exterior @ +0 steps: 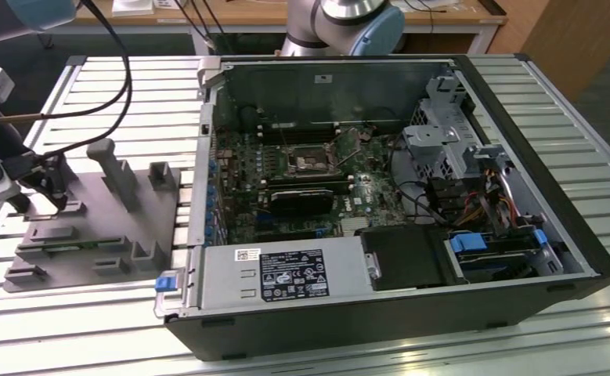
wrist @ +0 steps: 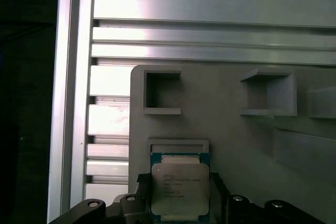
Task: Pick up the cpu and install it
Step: 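Pick up the cpu and move it towards the insertion slot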
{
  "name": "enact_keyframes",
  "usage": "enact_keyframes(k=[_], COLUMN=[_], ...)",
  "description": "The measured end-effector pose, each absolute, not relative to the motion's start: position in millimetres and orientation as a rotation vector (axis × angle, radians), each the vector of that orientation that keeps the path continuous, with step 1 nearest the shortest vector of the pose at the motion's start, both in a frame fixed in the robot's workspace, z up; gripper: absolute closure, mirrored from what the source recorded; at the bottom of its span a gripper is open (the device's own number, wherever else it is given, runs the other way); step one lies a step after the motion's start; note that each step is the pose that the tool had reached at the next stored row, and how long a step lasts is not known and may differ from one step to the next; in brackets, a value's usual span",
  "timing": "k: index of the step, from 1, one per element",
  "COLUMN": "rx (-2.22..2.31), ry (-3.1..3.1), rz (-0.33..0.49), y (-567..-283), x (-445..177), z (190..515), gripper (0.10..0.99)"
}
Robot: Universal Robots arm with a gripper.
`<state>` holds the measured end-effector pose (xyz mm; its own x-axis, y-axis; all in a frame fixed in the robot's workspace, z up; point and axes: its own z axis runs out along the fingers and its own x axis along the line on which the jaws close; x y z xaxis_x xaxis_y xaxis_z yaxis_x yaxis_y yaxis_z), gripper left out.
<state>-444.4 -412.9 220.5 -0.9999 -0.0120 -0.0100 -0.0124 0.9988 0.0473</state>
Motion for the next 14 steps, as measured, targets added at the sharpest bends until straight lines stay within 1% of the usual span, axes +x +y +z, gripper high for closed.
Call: enact_keyframes(k=[14], rx=[-0.019], ry=[3.131], rz=[0.074], y=[-412.8], x=[-444.4], z=[225.7], gripper=[0.549])
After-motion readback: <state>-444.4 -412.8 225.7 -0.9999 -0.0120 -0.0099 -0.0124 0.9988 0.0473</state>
